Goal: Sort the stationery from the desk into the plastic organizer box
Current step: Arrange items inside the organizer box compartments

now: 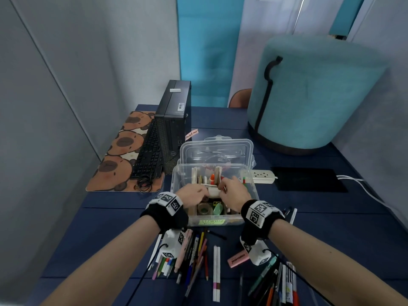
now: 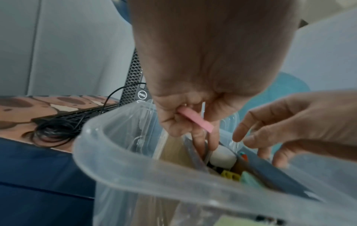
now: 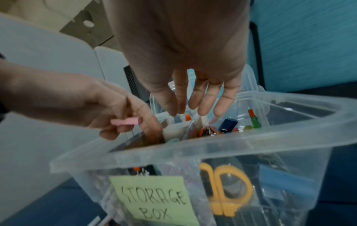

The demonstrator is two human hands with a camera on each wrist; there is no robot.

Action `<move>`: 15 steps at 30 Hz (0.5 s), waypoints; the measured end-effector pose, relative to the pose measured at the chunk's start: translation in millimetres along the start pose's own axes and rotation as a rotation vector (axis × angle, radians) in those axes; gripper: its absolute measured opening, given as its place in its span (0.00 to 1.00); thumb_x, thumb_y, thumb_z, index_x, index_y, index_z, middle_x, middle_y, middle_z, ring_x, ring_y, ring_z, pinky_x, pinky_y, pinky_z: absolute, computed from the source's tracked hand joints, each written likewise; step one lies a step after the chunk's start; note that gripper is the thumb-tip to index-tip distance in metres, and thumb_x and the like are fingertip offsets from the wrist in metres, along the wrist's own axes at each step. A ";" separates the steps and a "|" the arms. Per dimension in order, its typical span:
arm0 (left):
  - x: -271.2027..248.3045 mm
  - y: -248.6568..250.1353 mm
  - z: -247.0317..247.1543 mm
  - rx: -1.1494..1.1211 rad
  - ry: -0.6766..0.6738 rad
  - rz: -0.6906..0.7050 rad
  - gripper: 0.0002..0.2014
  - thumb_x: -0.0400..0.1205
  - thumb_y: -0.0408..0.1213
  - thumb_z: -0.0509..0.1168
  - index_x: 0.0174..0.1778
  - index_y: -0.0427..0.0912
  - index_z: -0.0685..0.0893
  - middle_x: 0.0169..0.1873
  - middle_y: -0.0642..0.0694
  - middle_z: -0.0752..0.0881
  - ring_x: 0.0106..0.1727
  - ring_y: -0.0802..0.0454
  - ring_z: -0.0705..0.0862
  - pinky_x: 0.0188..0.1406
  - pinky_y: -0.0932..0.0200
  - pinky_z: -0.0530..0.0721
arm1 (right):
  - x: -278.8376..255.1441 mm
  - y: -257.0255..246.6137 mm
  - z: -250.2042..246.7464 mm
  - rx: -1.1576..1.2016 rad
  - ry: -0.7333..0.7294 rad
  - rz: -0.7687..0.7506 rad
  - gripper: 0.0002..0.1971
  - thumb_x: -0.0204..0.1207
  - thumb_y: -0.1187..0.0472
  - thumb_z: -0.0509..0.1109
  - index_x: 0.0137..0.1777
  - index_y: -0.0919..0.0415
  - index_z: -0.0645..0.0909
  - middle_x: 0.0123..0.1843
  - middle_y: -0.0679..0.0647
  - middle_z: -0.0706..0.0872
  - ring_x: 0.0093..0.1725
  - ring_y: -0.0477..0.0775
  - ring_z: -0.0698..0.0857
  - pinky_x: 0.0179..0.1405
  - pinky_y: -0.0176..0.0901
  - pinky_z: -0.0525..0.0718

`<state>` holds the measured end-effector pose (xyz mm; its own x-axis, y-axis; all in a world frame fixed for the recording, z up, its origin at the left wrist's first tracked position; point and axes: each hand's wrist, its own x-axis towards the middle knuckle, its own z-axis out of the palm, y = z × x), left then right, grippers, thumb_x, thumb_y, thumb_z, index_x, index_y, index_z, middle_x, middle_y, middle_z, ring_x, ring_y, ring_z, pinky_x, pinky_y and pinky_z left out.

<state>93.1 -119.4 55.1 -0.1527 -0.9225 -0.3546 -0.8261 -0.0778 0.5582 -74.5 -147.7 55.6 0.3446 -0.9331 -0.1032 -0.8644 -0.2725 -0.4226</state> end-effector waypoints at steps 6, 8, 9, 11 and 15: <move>-6.5 -1.4 -7.8 -0.257 0.185 0.108 0.23 0.81 0.23 0.61 0.69 0.47 0.76 0.59 0.46 0.82 0.59 0.50 0.83 0.58 0.60 0.83 | 3.1 4.6 -7.9 0.225 -0.010 -0.026 0.11 0.78 0.60 0.69 0.58 0.58 0.85 0.51 0.53 0.84 0.53 0.51 0.80 0.54 0.43 0.77; -5.8 5.0 -2.9 -0.307 0.226 0.136 0.22 0.78 0.25 0.66 0.66 0.49 0.75 0.52 0.47 0.83 0.51 0.51 0.85 0.53 0.57 0.86 | 2.8 -1.1 -8.1 0.330 -0.075 -0.037 0.13 0.78 0.57 0.71 0.60 0.60 0.85 0.54 0.54 0.87 0.54 0.52 0.84 0.57 0.44 0.80; -4.8 7.8 0.7 -0.351 0.236 0.153 0.22 0.77 0.27 0.69 0.64 0.48 0.74 0.48 0.47 0.82 0.47 0.50 0.85 0.52 0.54 0.87 | 2.4 -4.2 -8.6 0.350 -0.096 -0.040 0.13 0.77 0.57 0.71 0.59 0.59 0.86 0.54 0.54 0.88 0.54 0.52 0.85 0.57 0.43 0.81; -3.5 10.2 7.5 -0.452 0.252 0.148 0.21 0.75 0.29 0.73 0.58 0.47 0.74 0.41 0.48 0.80 0.42 0.48 0.83 0.51 0.48 0.87 | 2.0 -8.9 -9.5 0.325 -0.113 -0.050 0.10 0.77 0.58 0.72 0.55 0.59 0.88 0.52 0.54 0.90 0.52 0.52 0.86 0.56 0.43 0.82; -2.1 4.9 18.2 -0.351 0.282 0.103 0.14 0.78 0.35 0.71 0.56 0.45 0.75 0.46 0.45 0.85 0.47 0.46 0.86 0.53 0.47 0.86 | 1.8 -9.2 -12.8 0.245 -0.047 -0.069 0.07 0.76 0.61 0.72 0.52 0.61 0.87 0.48 0.55 0.89 0.48 0.52 0.86 0.51 0.44 0.83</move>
<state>79.5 -111.0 44.9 -0.0306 -0.9952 -0.0935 -0.5733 -0.0592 0.8172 -70.7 -149.9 70.8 0.4216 -0.9006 -0.1059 -0.7257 -0.2650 -0.6349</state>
